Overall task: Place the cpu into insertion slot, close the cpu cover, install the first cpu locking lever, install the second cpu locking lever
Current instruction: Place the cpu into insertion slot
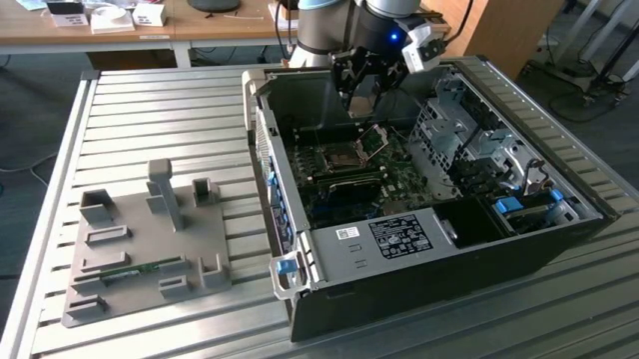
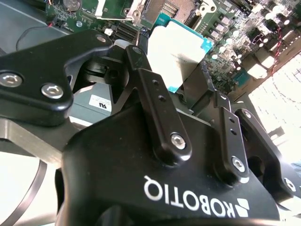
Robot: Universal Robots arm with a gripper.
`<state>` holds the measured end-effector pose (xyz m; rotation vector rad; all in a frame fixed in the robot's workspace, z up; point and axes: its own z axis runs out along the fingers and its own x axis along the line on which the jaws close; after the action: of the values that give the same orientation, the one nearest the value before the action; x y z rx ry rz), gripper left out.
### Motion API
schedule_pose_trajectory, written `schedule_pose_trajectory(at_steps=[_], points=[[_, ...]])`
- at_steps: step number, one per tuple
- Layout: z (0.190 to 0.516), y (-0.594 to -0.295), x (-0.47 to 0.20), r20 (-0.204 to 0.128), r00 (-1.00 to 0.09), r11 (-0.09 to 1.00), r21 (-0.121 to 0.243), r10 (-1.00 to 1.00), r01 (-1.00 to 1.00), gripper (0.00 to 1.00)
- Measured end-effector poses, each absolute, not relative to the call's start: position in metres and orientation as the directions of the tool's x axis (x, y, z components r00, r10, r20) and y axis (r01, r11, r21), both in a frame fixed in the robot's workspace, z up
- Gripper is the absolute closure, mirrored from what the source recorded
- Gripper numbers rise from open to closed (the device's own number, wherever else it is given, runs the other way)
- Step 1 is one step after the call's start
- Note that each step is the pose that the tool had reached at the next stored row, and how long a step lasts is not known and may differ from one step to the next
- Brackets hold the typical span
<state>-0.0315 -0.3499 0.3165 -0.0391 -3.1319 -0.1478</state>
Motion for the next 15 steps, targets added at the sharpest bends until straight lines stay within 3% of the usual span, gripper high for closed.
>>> schedule_pose_trajectory(at_steps=[15], points=[[0.3090,-0.3499,-0.0315,0.007,-1.000,0.995,0.094,0.025,0.025,0.46]])
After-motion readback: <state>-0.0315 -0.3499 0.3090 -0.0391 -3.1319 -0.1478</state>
